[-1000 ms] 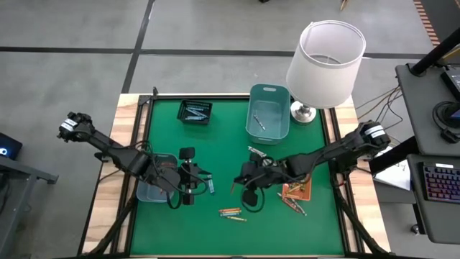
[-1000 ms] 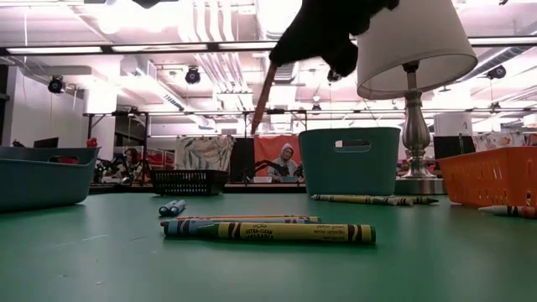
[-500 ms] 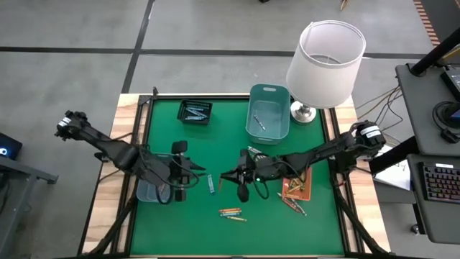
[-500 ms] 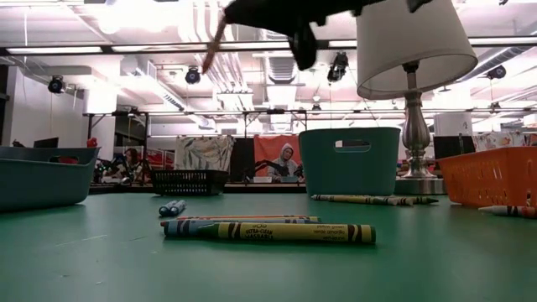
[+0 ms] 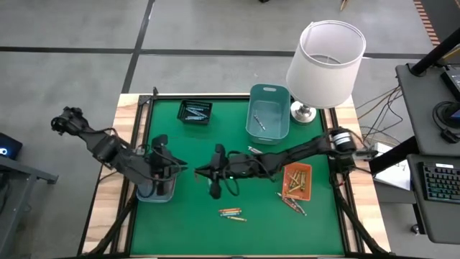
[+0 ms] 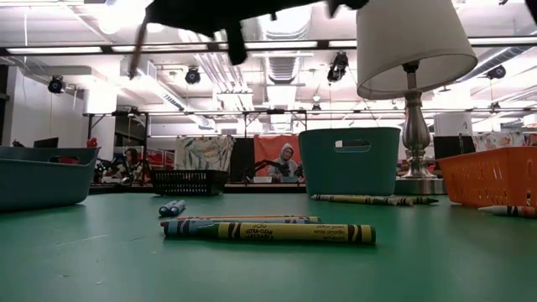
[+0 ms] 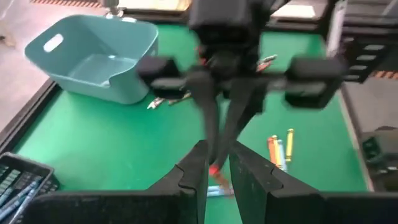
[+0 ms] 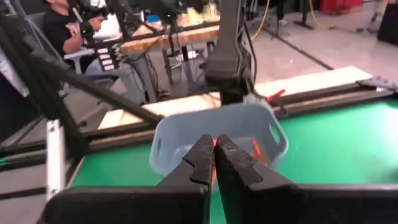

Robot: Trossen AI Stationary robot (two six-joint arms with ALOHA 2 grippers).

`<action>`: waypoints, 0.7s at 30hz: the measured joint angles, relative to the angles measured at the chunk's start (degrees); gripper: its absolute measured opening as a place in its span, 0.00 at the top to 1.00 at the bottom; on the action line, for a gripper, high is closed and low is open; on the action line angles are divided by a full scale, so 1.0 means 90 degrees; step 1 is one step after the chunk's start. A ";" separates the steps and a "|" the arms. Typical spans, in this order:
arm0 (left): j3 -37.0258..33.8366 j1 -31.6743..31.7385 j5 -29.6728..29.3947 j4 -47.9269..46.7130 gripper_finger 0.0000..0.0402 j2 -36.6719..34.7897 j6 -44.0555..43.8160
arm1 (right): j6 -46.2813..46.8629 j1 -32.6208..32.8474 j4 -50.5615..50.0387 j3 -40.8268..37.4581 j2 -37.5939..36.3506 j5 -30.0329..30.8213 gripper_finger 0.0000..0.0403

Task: Sort crayons
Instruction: Put the orange crayon into the blue bin

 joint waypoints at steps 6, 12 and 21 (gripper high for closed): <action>0.0223 -0.0338 -0.0278 0.0054 0.88 -0.0382 0.0032 | -0.0177 -0.0237 0.0004 0.1463 0.1095 -0.0321 0.98; 0.0477 -0.0517 -0.0354 0.0049 0.88 -0.0623 0.0050 | -0.0248 -0.0414 -0.0078 0.2824 0.2198 -0.0323 0.98; 0.0537 -0.0635 -0.0333 0.0002 0.88 -0.0694 0.0219 | -0.0315 -0.0465 -0.0095 0.4073 0.3379 -0.0309 0.98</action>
